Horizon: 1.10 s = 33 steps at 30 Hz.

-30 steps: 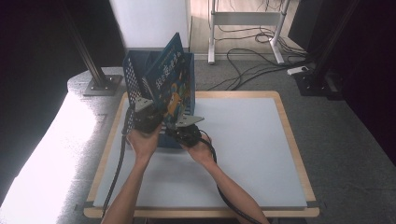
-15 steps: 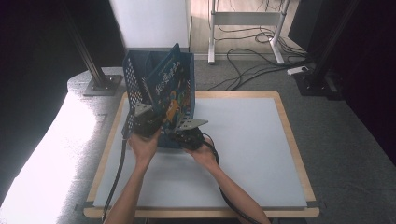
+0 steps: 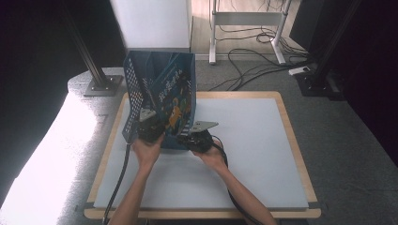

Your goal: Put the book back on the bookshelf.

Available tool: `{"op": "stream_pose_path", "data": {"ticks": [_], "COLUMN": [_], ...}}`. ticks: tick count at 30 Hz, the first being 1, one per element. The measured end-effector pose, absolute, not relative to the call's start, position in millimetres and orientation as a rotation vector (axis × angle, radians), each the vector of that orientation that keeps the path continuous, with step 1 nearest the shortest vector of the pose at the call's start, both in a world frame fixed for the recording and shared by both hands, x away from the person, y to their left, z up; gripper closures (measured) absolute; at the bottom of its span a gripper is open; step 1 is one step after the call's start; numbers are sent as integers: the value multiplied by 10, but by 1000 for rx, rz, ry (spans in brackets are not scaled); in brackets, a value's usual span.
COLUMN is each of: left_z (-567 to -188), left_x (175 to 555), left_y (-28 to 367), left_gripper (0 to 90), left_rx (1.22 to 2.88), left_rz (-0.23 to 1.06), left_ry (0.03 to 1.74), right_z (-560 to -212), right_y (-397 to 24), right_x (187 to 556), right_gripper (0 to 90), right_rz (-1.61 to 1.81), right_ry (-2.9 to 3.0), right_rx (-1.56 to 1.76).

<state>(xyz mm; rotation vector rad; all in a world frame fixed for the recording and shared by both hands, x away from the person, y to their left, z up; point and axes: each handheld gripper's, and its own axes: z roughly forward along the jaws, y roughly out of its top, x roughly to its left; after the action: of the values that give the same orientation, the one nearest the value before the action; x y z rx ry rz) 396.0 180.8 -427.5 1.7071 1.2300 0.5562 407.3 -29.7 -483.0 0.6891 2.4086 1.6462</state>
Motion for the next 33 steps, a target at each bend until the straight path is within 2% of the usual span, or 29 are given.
{"op": "stream_pose_path", "data": {"ticks": [8,10,19,24,27,33], "left_z": [-4326,-4317,-4271,-4256,-4260,-4289], "left_x": [3957,3950,3883,3832,3797,3735], "left_y": [1860,1873,1921,1941,1931,1915], "left_gripper": [798,772,356,206,140,101], "left_rx": [1689,1694,1757,1788,1827,1873], "left_rz": [535,539,561,536,545,533], "left_ry": [1226,1213,1170,1132,1118,1084], "right_z": [-4817,-4788,-4678,-4644,-4613,-4549], "right_y": [-457,-500,-580,-630,-665,-720], "right_x": [4032,4019,4005,3997,3989,3952], "right_gripper": [710,661,464,367,313,215], "right_rz": [1657,1675,1645,1587,1558,1479], "right_ry": [2391,2385,2347,2330,2319,2321], "right_rx": [655,656,669,674,676,659]}}
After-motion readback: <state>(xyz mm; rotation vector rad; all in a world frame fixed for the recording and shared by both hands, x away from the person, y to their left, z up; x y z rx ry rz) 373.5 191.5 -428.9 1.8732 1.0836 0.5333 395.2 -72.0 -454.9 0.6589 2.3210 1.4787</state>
